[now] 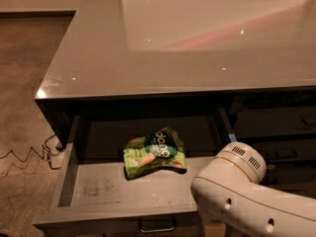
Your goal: Open top drawer
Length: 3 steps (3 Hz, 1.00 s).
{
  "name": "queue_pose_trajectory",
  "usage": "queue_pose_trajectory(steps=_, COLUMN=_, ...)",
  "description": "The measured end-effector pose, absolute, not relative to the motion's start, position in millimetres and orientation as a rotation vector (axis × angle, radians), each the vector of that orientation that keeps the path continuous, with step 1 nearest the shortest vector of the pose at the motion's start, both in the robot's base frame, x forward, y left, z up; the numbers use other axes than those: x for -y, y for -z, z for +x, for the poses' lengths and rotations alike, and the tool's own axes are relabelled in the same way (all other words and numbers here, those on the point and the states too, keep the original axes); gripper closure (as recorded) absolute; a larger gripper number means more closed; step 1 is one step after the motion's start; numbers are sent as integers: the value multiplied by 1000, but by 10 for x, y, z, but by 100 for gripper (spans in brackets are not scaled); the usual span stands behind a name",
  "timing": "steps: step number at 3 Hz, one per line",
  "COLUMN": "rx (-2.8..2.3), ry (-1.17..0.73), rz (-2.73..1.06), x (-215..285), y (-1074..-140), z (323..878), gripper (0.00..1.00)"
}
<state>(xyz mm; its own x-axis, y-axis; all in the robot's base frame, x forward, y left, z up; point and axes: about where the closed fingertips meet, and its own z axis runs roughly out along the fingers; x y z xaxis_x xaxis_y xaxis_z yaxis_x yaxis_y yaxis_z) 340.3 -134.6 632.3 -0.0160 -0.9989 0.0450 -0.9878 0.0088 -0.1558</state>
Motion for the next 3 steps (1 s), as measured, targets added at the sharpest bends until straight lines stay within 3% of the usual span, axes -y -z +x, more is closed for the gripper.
queue_pose_trajectory(steps=3, rx=-2083, ry=209, rz=-2078, x=1370, y=-6588, z=3624, gripper=0)
